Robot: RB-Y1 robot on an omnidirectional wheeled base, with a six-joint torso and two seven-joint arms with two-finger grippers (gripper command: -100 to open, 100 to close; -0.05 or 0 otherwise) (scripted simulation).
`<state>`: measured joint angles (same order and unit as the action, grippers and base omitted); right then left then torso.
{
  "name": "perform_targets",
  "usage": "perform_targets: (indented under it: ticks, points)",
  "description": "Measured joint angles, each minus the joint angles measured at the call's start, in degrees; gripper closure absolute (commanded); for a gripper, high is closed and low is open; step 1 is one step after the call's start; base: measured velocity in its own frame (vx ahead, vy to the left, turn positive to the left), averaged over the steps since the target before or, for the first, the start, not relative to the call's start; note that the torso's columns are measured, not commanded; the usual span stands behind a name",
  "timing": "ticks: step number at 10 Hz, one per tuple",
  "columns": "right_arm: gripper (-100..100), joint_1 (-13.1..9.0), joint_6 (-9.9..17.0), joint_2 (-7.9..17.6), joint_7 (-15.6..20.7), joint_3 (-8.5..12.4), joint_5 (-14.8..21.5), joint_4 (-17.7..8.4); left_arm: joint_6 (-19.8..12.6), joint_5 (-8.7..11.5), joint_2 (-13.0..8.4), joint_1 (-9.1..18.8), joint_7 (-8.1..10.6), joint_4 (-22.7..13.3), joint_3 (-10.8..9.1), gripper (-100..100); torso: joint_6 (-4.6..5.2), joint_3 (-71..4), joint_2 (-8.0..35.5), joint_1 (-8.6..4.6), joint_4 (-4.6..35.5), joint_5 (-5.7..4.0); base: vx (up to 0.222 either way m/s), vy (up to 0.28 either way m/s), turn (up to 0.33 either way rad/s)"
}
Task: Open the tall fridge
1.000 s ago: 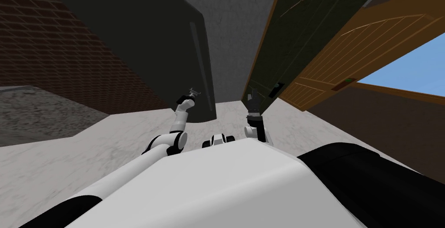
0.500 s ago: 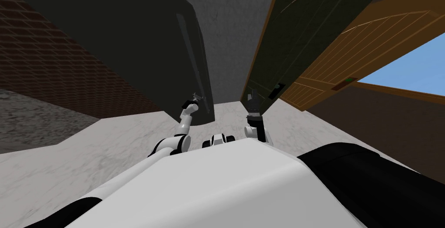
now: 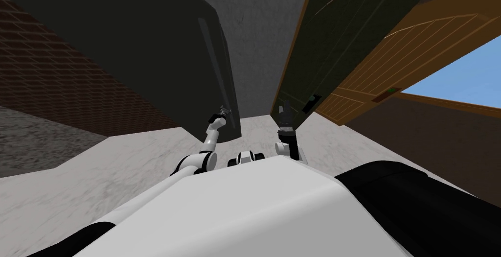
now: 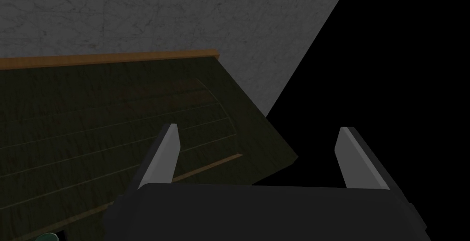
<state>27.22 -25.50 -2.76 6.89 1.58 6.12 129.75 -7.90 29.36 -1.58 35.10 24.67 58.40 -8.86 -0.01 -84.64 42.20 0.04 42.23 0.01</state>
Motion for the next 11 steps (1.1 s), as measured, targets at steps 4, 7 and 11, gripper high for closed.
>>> perform_targets:
  ticks: [4, 7, 11]
  points:
    - [0, 0.0, 0.0, 0.0, 0.0, 0.0, 0.0, 0.0, -0.5, 0.8, 0.8, -0.3, -0.19, 0.8, 2.2, 100, -0.01, 0.3, 0.4, 0.24, 0.2, 0.08, -0.165, 0.197, -0.107]
    - [0, 0.0, 0.0, 0.0, 0.0, 0.0, 0.0, 0.0, -0.7, 1.8, 1.4, -0.2, -0.44, 1.0, 4.8, 100, -0.01, -0.1, -0.2, -0.03, 0.0, -0.01, -0.158, 0.253, -0.104]
    - [0, 0.0, 0.0, 0.0, 0.0, 0.0, 0.0, 0.0, -2.1, 2.4, 2.8, -1.0, -0.91, 3.2, 7.47, 100, 0.02, 0.1, 0.1, -0.08, 0.1, -0.04, -0.183, 0.222, -0.122]
